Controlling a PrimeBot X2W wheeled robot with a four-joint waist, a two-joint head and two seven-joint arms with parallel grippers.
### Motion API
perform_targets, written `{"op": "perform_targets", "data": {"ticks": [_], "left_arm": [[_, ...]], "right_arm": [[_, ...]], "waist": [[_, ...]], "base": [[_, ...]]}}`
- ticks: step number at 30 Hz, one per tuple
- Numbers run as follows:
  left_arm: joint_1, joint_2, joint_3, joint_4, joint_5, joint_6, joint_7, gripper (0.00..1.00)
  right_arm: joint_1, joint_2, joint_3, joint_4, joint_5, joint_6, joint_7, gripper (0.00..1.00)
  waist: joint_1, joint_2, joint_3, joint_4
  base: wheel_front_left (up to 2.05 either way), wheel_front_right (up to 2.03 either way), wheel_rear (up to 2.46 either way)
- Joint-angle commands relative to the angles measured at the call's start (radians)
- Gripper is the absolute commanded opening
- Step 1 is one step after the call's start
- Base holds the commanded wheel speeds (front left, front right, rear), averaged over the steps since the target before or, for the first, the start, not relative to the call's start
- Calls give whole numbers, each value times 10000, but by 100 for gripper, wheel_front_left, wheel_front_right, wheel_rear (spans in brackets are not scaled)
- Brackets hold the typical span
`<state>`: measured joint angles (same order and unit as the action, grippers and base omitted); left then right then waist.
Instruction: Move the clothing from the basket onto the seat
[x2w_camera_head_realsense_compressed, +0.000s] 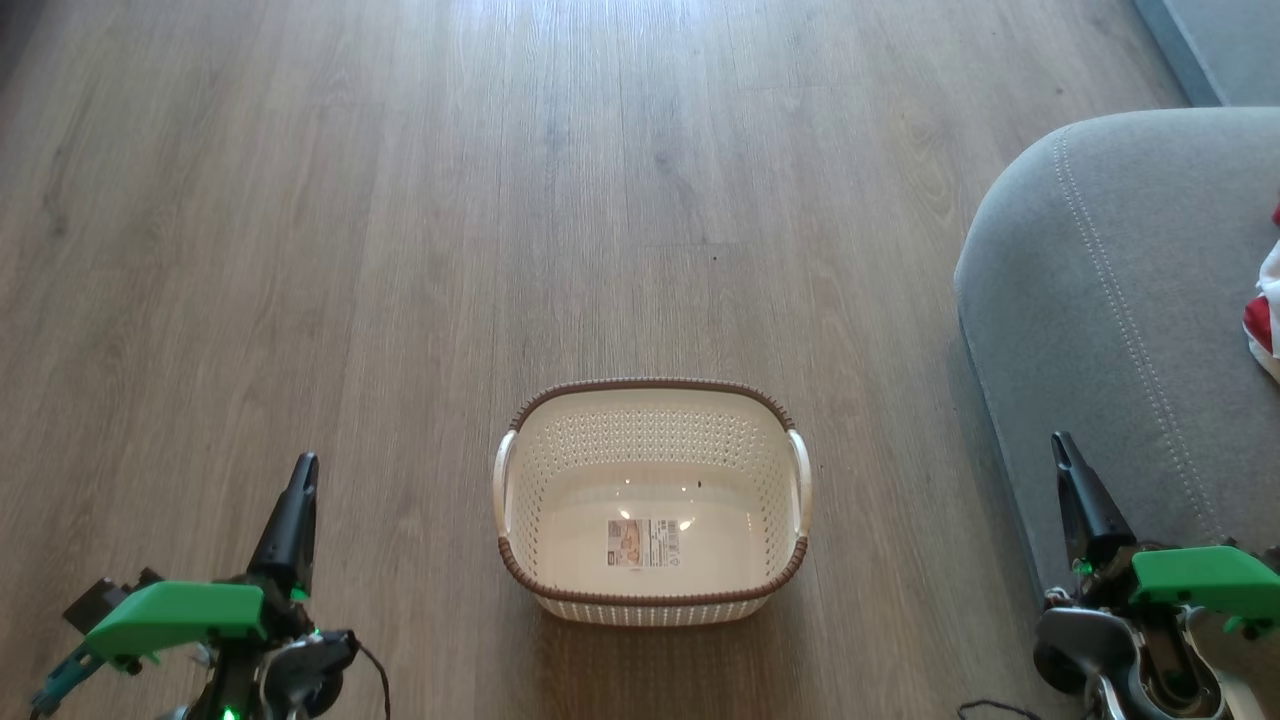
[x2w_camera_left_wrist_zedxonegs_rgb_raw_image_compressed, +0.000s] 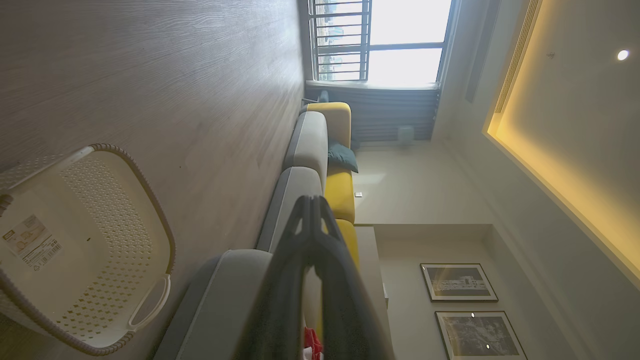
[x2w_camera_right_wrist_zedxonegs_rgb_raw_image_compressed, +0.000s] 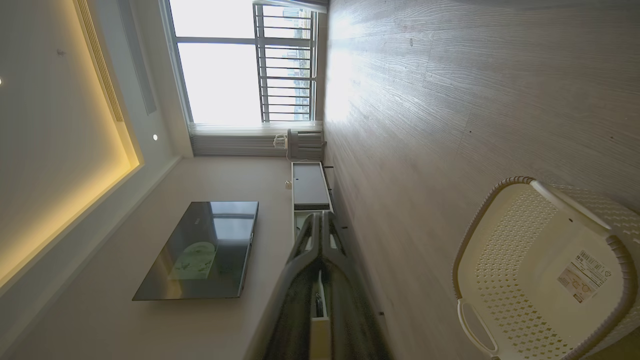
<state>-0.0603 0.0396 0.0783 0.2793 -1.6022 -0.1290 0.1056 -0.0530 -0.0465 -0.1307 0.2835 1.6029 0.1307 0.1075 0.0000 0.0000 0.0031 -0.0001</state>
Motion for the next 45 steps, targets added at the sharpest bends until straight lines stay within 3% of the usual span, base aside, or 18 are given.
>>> {"op": "perform_targets", "data": {"ticks": [1, 45], "left_arm": [[-478, 106, 356, -341, -64, -17, 77, 0], [-478, 106, 354, -342, -65, -17, 76, 0]], "right_arm": [[-550, -37, 169, -387, 57, 0, 57, 0], [-550, -37, 170, -387, 58, 0, 57, 0]], "waist": [[0, 0, 0, 1], [0, 0, 0, 1]], "base": [[0, 0, 0], [0, 0, 0]]}}
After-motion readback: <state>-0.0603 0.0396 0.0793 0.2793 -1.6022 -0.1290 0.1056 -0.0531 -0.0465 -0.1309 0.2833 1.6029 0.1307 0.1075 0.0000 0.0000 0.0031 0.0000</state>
